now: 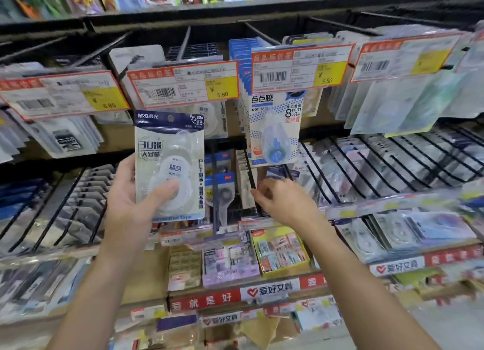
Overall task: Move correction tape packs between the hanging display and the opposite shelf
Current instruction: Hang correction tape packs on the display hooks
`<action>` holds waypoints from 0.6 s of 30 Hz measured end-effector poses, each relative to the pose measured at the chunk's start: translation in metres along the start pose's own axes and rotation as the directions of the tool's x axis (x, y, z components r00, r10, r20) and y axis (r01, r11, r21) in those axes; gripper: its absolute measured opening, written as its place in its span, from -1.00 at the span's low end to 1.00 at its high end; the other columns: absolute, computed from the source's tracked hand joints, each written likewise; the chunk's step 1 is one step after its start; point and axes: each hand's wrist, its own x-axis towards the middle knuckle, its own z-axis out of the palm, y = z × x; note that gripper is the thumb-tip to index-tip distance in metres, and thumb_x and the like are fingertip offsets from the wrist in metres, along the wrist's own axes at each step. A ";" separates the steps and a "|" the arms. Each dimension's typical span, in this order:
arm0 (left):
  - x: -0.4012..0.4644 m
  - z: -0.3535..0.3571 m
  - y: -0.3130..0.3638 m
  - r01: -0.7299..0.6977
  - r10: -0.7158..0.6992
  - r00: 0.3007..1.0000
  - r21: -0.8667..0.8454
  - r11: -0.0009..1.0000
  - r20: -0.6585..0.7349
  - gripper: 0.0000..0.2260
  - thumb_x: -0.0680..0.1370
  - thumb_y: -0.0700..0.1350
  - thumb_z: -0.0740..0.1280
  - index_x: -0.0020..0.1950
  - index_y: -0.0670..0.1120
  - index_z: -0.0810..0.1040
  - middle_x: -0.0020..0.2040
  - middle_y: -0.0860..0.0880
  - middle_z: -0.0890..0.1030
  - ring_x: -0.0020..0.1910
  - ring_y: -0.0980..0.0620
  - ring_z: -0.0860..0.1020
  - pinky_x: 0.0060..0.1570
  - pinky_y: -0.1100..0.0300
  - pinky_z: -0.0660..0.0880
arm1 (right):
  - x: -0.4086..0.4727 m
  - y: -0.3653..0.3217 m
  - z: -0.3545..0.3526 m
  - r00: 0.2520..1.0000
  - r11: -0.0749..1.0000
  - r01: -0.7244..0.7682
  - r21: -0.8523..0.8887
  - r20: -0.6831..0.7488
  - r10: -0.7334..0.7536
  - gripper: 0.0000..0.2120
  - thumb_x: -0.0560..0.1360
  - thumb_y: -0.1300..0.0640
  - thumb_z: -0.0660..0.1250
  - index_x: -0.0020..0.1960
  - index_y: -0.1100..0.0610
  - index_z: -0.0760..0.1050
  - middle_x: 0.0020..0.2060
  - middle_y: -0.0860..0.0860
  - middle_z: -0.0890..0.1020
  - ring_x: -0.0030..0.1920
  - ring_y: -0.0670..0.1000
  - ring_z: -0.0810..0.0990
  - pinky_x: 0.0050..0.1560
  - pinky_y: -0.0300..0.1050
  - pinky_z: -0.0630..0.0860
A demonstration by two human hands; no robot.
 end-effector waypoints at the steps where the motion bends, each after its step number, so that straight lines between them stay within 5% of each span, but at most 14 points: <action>1: 0.000 0.003 0.002 -0.018 0.018 1.000 0.006 1.000 -0.001 -0.55 0.48 -0.16 0.49 0.32 0.05 0.45 0.17 0.00 0.68 0.15 -0.07 0.66 0.02 0.02 0.64 | 0.000 0.001 0.001 1.000 1.000 -0.001 0.009 -0.004 0.001 -0.59 0.62 -0.24 0.15 0.01 0.04 0.59 -0.12 0.06 0.70 -0.10 0.14 0.65 -0.11 0.00 0.60; 18: -0.001 0.027 0.022 -0.118 0.118 0.992 0.002 0.993 0.047 -0.57 0.48 -0.25 0.43 0.28 -0.03 0.39 0.09 0.03 0.65 0.07 0.04 0.67 -0.05 0.19 0.60 | -0.001 -0.004 -0.001 1.000 0.998 -0.011 0.058 0.000 0.011 -0.64 0.64 -0.14 0.19 0.13 0.09 0.61 -0.07 0.04 0.70 -0.05 0.15 0.63 -0.13 -0.02 0.56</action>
